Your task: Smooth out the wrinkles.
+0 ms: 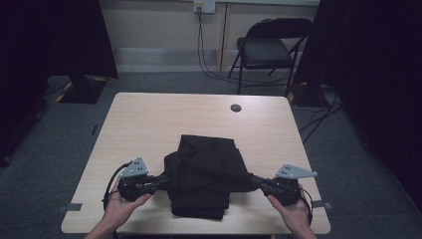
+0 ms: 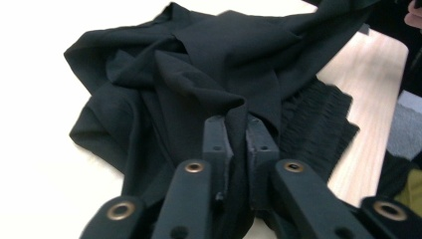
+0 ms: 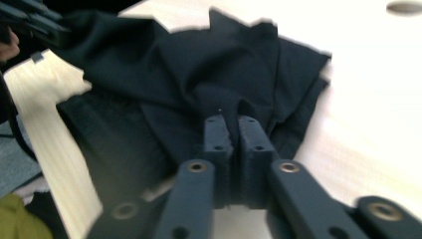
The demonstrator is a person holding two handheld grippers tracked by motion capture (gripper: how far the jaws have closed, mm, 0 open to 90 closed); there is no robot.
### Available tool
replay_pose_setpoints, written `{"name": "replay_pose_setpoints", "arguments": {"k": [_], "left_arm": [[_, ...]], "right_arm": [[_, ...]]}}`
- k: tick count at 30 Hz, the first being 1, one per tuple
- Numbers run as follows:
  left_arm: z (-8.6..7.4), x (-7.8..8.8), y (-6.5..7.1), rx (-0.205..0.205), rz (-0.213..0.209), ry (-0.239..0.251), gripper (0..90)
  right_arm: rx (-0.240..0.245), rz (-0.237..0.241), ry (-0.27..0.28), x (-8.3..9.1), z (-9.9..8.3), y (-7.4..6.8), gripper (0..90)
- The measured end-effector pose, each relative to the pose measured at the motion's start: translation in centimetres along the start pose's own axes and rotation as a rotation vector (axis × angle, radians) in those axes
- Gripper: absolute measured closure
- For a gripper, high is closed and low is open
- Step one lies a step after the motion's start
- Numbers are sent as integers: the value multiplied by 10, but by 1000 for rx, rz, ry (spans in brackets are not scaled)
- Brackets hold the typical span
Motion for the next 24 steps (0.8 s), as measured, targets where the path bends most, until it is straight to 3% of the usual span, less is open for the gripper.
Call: {"name": "replay_pose_setpoints", "arguments": {"k": [3,5,9,11,14,16,18,21,23,24], "left_arm": [[4,1,1,0,5,22,689],[11,5,1,1,11,52,597],[28,3,-5,-8,23,66,556],[34,-8,-6,-22,24,34,556],[33,-33,-16,12,23,-17,558],[32,-52,-22,38,-15,-51,556],[31,-65,-29,60,-35,-77,544],[29,-79,-36,107,-75,-52,515],[33,-86,-36,96,-99,-52,491],[37,-90,-37,94,-91,-61,492]], "right_arm": [[-3,-29,-16,3,-6,2,721],[-8,-37,2,4,-3,4,692],[24,-11,3,-10,10,-2,670],[45,3,-9,-23,16,-6,656],[76,31,-36,-52,26,-15,629],[114,38,-56,-73,34,-21,606],[113,76,-64,-87,39,-24,584],[106,96,-83,-109,43,-27,560],[117,83,-109,-116,41,-29,562],[116,92,-109,-118,40,-29,573]]}}
Point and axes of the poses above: each handheld gripper's, and its own axes: x roughly backward along the jaws, z roughly out of its top, y roughly to its right, the point moved 2 cm from there along -x, roughly forward along the jaws, and after that the axes turned 9 degrees about -z, right-handed, at the moved point
